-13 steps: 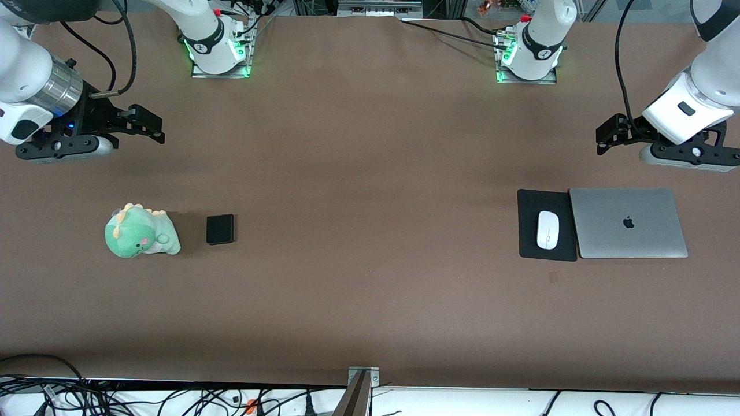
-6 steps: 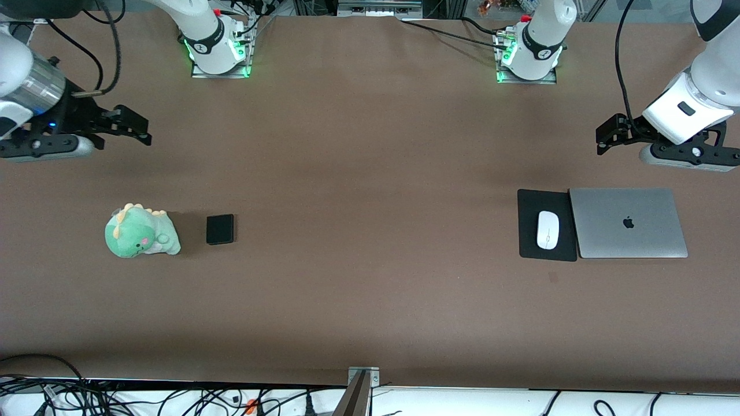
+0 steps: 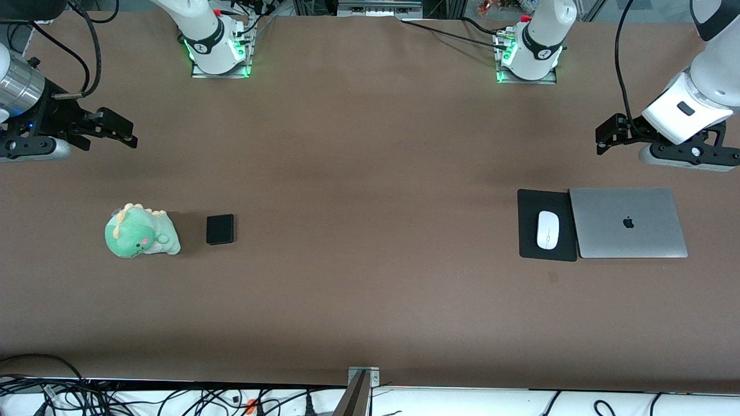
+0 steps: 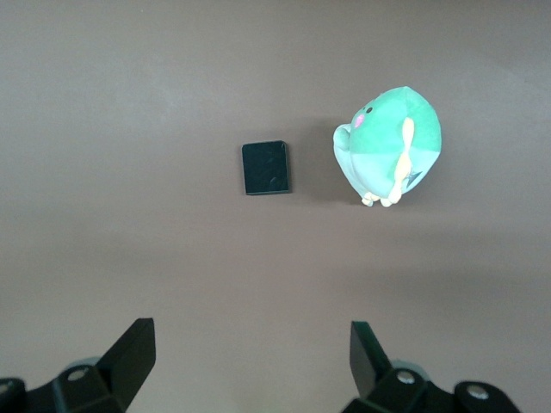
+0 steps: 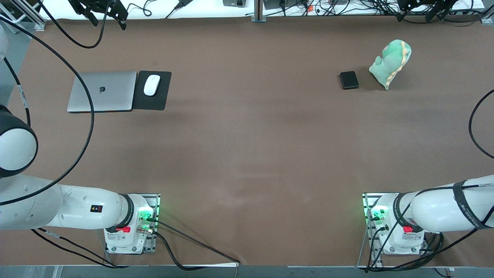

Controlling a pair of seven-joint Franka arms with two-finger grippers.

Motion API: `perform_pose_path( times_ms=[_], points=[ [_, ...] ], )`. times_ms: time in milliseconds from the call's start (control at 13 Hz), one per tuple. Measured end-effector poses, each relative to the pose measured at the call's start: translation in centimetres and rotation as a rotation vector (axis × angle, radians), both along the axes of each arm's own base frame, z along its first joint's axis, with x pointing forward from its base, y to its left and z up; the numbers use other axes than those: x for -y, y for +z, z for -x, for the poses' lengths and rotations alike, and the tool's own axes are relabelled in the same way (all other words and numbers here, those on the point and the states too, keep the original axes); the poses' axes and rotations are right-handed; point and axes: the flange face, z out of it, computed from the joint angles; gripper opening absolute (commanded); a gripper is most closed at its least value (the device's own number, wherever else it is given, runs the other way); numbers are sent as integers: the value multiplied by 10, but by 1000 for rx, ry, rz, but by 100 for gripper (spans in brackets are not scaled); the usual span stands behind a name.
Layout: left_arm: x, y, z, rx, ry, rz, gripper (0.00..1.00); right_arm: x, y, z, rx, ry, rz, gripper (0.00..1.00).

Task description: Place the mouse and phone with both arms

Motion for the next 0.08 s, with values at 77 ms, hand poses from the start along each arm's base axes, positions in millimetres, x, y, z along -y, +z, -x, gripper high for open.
perform_pose_path(
  times_ms=[77],
  points=[
    [0, 0, 0, 0, 0, 0, 100, -2, 0, 0, 0, 4, 1, 100]
  ],
)
